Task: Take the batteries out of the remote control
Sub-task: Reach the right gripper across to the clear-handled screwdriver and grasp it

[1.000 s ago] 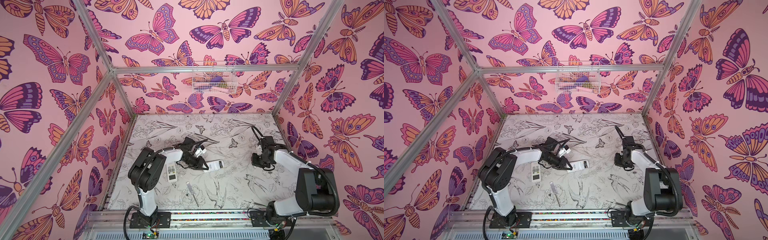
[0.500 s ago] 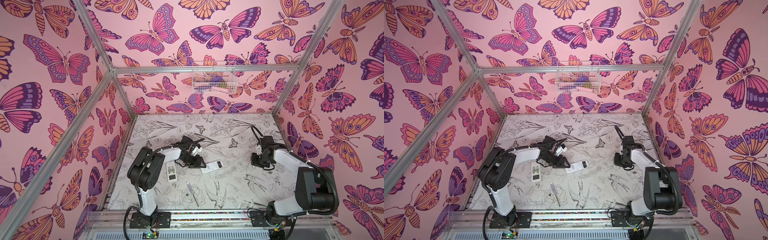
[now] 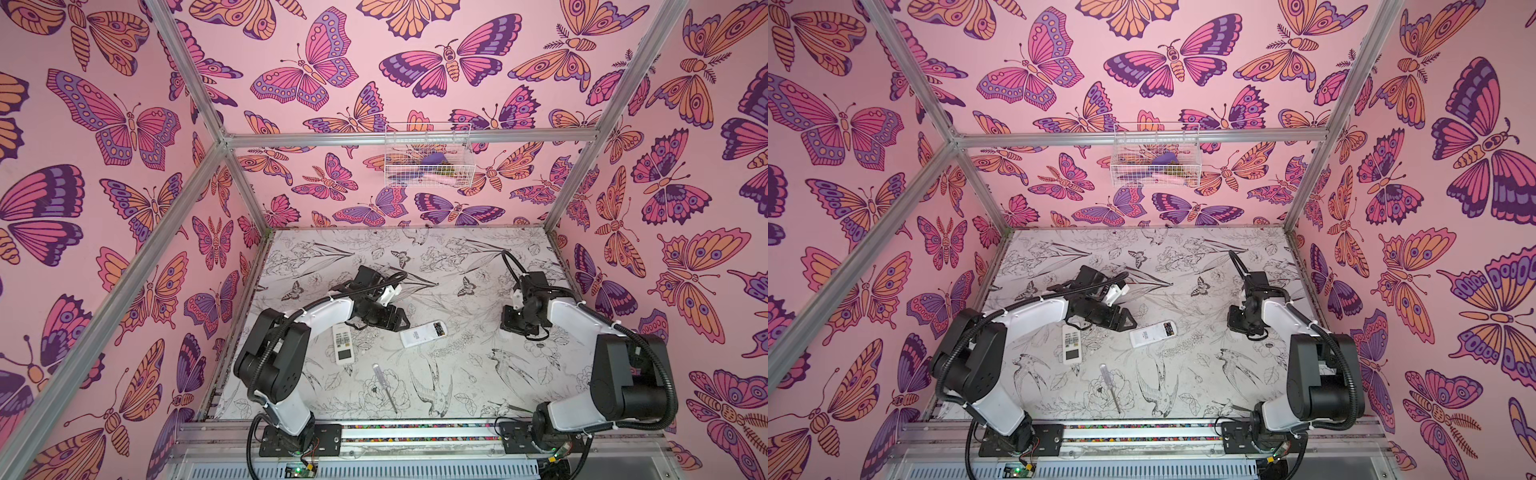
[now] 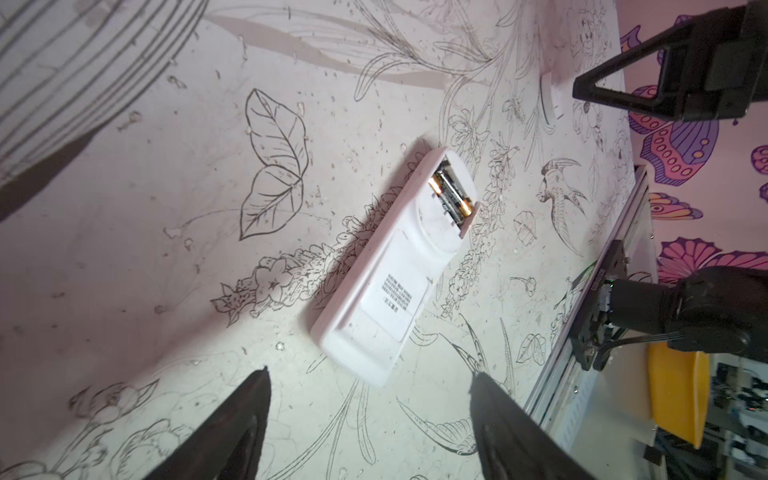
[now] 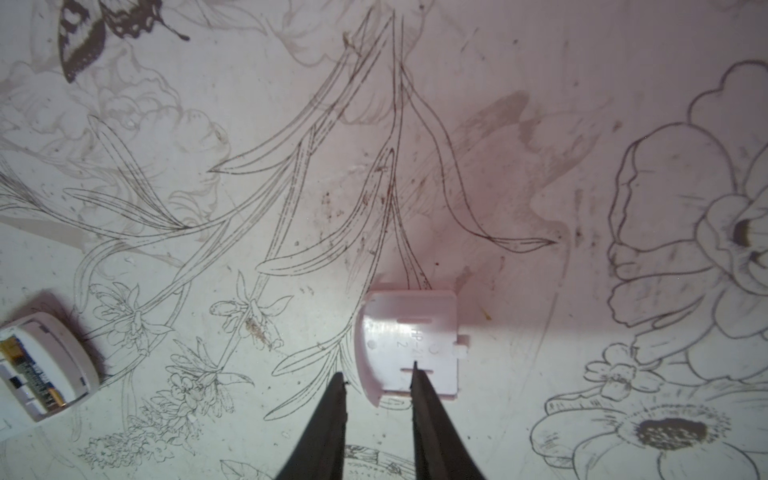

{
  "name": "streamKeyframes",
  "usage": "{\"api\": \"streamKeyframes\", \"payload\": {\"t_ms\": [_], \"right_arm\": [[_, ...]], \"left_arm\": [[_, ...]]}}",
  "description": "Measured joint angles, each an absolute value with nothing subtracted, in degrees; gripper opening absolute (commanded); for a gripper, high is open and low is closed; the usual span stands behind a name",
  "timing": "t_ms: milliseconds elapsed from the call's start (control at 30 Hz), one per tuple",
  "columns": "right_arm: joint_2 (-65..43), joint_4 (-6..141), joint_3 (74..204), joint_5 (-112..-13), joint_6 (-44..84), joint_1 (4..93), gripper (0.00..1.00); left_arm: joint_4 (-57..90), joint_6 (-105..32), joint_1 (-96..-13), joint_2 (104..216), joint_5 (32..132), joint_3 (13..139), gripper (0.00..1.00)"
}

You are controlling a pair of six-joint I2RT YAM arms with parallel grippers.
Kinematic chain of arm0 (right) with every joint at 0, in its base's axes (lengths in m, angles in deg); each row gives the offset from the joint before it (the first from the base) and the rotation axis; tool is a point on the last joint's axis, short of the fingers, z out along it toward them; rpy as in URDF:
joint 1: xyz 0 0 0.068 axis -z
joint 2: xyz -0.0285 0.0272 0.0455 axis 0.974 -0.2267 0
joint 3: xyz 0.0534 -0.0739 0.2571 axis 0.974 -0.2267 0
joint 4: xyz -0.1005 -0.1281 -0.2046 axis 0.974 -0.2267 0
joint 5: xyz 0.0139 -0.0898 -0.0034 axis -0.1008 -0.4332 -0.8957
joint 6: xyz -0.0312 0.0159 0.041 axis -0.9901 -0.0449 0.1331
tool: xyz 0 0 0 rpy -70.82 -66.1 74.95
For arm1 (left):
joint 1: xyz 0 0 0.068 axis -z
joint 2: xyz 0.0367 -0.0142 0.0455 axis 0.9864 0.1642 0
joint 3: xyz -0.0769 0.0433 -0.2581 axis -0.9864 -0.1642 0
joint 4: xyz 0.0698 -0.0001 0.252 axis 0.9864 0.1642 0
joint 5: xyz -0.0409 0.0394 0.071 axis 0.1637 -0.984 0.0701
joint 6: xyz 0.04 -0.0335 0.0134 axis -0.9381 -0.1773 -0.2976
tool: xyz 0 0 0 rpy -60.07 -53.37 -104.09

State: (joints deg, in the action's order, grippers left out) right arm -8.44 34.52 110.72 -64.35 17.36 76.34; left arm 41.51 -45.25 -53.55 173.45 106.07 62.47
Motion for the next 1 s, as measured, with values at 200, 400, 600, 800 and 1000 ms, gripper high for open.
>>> {"api": "streamKeyframes", "payload": {"t_ms": [200,400,600,800,1000], "right_arm": [[-5.1,34.4,110.4,-63.5,17.4,76.1,0.44],[2.5,33.0,110.3,-63.8,17.9,72.5,0.65],[11.2,33.1,109.1,-65.0,22.4,62.1,0.77],[13.5,34.2,108.2,-69.0,29.3,44.6,0.75],[7.4,36.4,109.1,-73.9,34.7,26.7,0.72]], "left_arm": [[41.5,-49.6,-53.6,168.3,103.3,60.2,0.87],[41.4,-52.4,-56.0,164.1,101.9,58.6,0.95],[41.1,-53.8,-61.5,158.9,101.5,56.8,0.99],[39.7,-54.0,-68.5,154.3,101.6,56.0,0.99],[38.1,-52.0,-77.4,148.0,102.6,54.0,0.99]]}}
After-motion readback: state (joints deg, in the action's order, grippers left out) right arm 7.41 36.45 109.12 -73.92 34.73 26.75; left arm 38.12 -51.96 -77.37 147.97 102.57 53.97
